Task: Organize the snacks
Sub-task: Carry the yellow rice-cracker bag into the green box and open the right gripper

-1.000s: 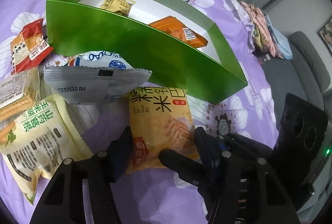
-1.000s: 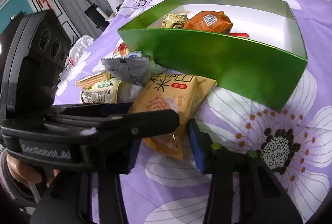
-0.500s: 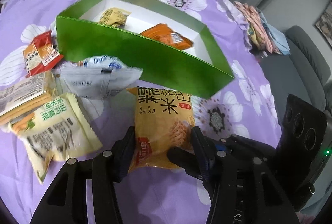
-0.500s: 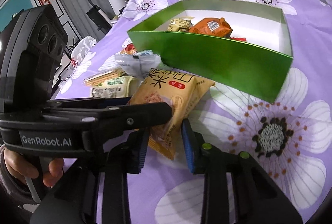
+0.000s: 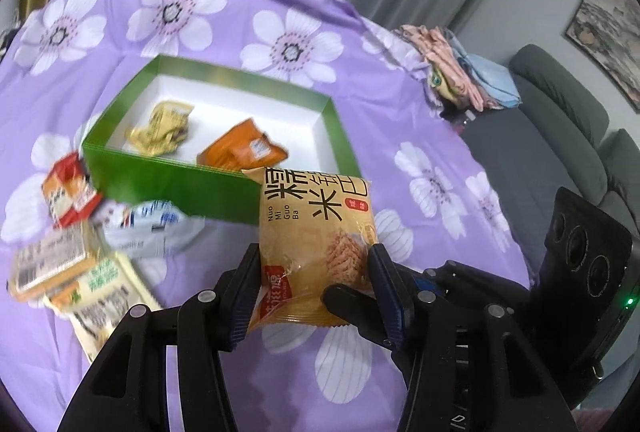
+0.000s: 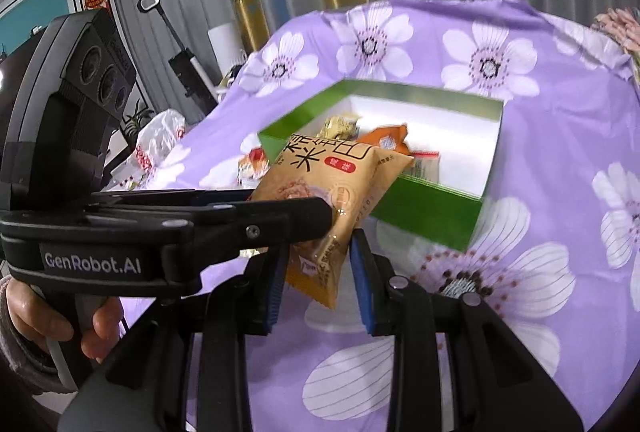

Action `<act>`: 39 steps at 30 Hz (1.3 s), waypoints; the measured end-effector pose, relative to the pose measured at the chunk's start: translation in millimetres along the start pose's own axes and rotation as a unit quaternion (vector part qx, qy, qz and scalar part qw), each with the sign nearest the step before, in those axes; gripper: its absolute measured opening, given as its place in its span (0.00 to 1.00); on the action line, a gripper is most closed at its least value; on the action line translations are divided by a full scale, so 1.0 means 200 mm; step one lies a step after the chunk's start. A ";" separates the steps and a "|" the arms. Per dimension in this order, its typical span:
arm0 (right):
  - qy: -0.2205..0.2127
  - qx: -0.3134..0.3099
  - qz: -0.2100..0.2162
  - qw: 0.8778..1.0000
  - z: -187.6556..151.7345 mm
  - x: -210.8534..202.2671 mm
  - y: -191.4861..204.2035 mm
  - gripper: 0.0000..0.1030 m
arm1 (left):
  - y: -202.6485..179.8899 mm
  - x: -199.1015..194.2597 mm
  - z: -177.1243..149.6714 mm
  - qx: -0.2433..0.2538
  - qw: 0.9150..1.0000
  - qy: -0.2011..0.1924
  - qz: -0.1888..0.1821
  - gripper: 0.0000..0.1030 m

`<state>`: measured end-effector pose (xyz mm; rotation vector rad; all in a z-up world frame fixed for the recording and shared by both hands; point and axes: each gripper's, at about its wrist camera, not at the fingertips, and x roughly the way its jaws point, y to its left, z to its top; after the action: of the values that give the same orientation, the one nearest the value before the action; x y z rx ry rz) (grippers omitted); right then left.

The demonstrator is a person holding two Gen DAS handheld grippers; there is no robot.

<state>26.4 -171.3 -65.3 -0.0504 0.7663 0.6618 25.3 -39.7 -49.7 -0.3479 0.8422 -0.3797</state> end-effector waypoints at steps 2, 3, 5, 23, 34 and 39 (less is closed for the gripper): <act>-0.007 0.000 -0.004 1.000 0.02 -0.01 -0.01 0.31 | -0.01 0.00 0.03 0.005 1.000 -0.003 -0.001 0.52; -0.010 0.001 -0.006 1.000 0.03 -0.01 -0.02 0.31 | -0.02 0.00 0.04 0.007 1.000 -0.004 -0.002 0.52; -0.016 0.003 -0.007 1.000 0.05 -0.02 -0.04 0.31 | -0.03 0.01 0.07 0.011 1.000 -0.006 -0.004 0.52; -0.036 0.006 -0.027 0.999 0.26 0.13 -0.17 0.31 | 0.01 0.16 0.36 0.029 0.999 -0.013 -0.005 0.52; -0.038 0.004 -0.032 0.999 0.44 0.26 -0.25 0.31 | 0.11 0.27 0.56 0.015 1.000 -0.008 -0.013 0.52; -0.021 0.003 -0.028 0.999 0.45 0.37 -0.25 0.31 | 0.21 0.33 0.58 -0.010 1.000 0.002 -0.015 0.52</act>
<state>150.8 -147.7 -57.0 -0.0529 0.7244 0.6050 162.4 -16.0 -39.7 -0.3791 0.8466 -0.4012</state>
